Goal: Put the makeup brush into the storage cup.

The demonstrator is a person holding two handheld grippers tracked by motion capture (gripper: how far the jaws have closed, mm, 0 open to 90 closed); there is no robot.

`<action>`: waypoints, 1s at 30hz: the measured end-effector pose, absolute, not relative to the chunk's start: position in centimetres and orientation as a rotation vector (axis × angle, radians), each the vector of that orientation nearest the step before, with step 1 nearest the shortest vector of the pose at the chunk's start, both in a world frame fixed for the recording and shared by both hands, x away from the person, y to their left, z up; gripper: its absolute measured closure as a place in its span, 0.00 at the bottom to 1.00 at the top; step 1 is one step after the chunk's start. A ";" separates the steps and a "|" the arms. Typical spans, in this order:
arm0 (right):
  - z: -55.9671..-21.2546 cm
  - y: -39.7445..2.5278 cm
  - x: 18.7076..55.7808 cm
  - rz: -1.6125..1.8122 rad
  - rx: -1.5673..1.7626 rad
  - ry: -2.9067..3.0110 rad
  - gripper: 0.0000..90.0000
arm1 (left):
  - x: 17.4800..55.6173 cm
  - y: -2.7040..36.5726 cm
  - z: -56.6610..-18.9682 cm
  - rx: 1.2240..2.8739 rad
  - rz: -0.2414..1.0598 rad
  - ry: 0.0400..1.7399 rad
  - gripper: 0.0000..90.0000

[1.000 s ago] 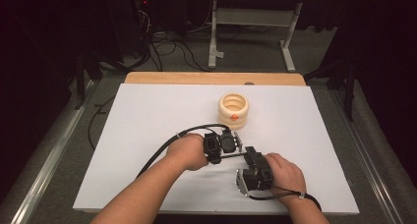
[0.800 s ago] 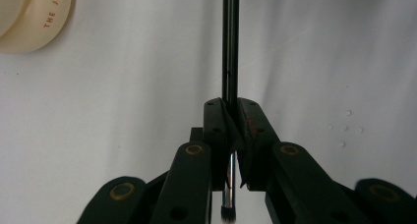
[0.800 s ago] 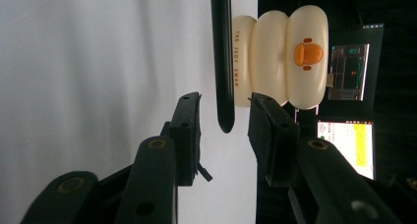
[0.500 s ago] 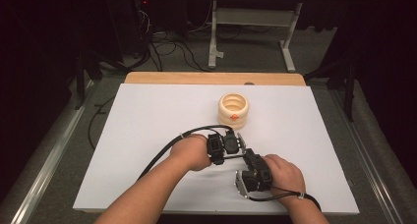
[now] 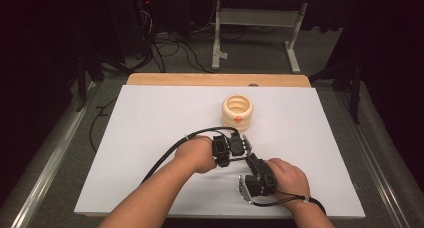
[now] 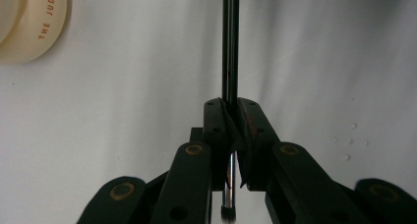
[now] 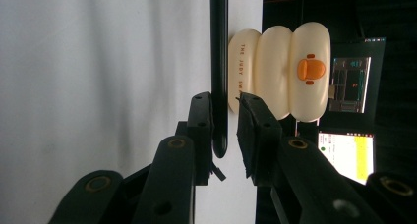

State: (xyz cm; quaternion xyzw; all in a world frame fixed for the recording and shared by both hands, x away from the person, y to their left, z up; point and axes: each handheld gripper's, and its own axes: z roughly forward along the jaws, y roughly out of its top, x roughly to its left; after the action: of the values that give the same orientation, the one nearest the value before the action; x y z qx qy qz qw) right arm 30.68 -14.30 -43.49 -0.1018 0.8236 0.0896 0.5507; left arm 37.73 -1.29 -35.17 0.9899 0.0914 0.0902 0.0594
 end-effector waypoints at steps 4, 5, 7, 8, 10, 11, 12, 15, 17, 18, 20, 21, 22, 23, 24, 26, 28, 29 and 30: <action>-43.5 -14.2 30.7 0.213 -0.255 1.946 0.89 | 37.7 -1.4 -35.2 2.998 0.268 0.278 0.92; -43.5 -14.2 30.7 0.213 -0.255 1.946 0.89 | 37.7 -1.4 -35.2 2.998 0.268 0.276 0.92; -43.7 -14.3 30.4 0.209 -0.210 1.966 0.90 | 37.7 -1.4 -35.2 2.995 0.270 0.270 0.92; -43.7 -14.3 30.4 0.209 -0.210 1.966 0.90 | 37.7 -1.4 -35.1 2.995 0.270 0.270 0.92; -43.5 -14.2 30.7 0.207 -0.267 1.943 0.90 | 37.6 -1.4 -35.2 2.990 0.273 0.267 0.92; -43.7 -14.2 30.6 0.209 -0.254 1.948 0.91 | 37.6 -1.5 -35.2 2.988 0.272 0.262 0.92; -43.6 -14.1 30.7 0.204 -0.273 1.944 0.90 | 37.6 -1.5 -35.2 2.987 0.273 0.261 0.92; -43.6 -14.1 30.7 0.202 -0.270 1.947 0.91 | 37.5 -1.5 -35.2 2.985 0.271 0.265 0.92; -43.8 -14.2 30.4 0.194 -0.228 1.965 0.92 | 37.5 -1.6 -35.1 2.990 0.272 0.260 0.92; -43.8 -14.2 30.4 0.194 -0.227 1.966 0.92 | 37.5 -1.6 -35.0 2.989 0.271 0.261 0.92; -43.8 -14.2 30.4 0.190 -0.229 1.967 0.94 | 37.5 -1.6 -35.0 2.990 0.270 0.262 0.92; -43.8 -14.2 30.4 0.190 -0.229 1.967 0.94 | 37.5 -1.6 -35.0 2.991 0.269 0.263 0.92; -43.8 -14.2 30.3 0.188 -0.230 1.967 0.94 | 37.5 -1.6 -35.0 2.991 0.270 0.262 0.92; -43.8 -14.2 30.4 0.189 -0.230 1.965 0.94 | 37.5 -1.6 -35.0 2.989 0.267 0.263 0.92; -43.8 -14.2 30.4 0.189 -0.230 1.965 0.94 | 37.5 -1.6 -35.0 2.985 0.268 0.263 0.92; -43.8 -14.2 30.4 0.189 -0.231 1.965 0.94 | 37.5 -1.6 -35.0 2.992 0.264 0.262 0.92; -43.8 -14.2 30.3 0.188 -0.233 1.964 0.95 | 37.5 -1.6 -35.0 2.989 0.267 0.261 0.92; -43.8 -14.2 30.3 0.188 -0.233 1.964 0.95 | 37.5 -1.6 -35.0 2.989 0.266 0.261 0.92; -43.8 -14.2 30.3 0.188 -0.231 1.965 0.95 | 37.5 -1.6 -35.0 2.988 0.268 0.261 0.92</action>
State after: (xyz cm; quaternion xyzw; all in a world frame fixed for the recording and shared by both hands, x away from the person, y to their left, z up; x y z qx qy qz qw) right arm 30.33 -14.19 -43.79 -0.0975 0.8286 0.0793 0.5456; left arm 37.52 -1.57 -35.03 0.9902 0.0864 0.0887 0.0650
